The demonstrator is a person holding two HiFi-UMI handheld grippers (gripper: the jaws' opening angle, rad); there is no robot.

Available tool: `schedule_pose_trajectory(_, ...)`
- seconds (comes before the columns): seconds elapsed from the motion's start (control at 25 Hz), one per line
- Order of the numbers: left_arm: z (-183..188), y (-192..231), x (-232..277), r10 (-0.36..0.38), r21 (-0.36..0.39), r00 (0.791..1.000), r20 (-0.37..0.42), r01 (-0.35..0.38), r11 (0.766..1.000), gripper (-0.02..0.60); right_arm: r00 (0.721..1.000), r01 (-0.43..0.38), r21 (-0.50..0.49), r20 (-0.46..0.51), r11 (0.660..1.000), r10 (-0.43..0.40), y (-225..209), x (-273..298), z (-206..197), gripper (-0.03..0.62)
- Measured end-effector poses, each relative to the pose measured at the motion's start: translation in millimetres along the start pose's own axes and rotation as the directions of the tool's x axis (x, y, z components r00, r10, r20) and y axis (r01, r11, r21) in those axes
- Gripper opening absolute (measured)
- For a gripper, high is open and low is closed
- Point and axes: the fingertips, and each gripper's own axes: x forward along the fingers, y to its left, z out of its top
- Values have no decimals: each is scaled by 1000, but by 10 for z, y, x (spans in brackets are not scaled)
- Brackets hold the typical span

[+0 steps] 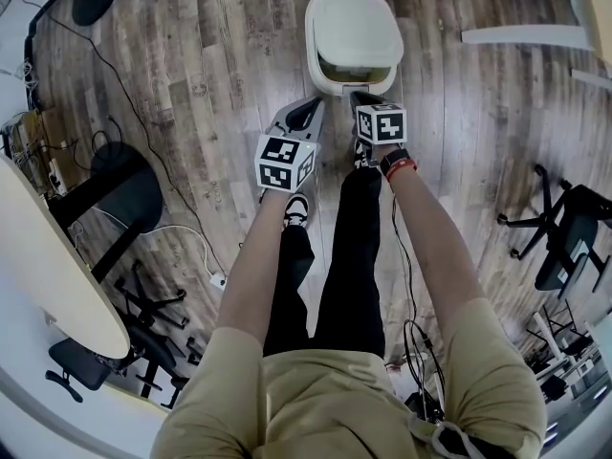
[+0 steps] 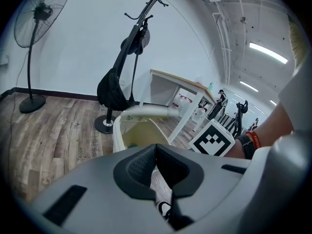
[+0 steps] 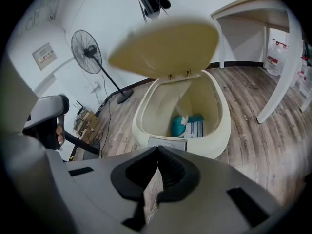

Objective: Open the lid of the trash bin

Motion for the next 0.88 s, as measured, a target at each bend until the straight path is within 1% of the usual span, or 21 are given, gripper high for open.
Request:
schedule_pose_trajectory(0.16, -38, -19, 0, -1, -5, 1000, -7, 1, 1000, 25, 1000, -12, -13, 0, 1000, 12, 6, 20, -9, 13)
schedule_pose_trajectory(0.36, -26, -3, -42, 5, -8, 1000, -7, -5, 1000, 25, 1000, -3, -13, -2, 1000, 3, 13, 6, 2, 12)
schedule_pose_trajectory(0.52, -8, -3, -103, 14, -4, 1000, -17, -14, 1000, 25, 1000, -8, 15, -6, 1000, 8, 27, -31, 42, 13)
schedule_pose_trajectory(0.64, 75, -77, -222, 16, -2, 1000, -22, -16, 1000, 25, 1000, 5, 13, -13, 1000, -5, 39, -199, 114, 6)
schedule_pose_trajectory(0.88, 406, -274, -592, 23, -6, 1000, -15, -23, 1000, 25, 999, -8, 35, 36, 999, 7, 262, -774, 328, 6)
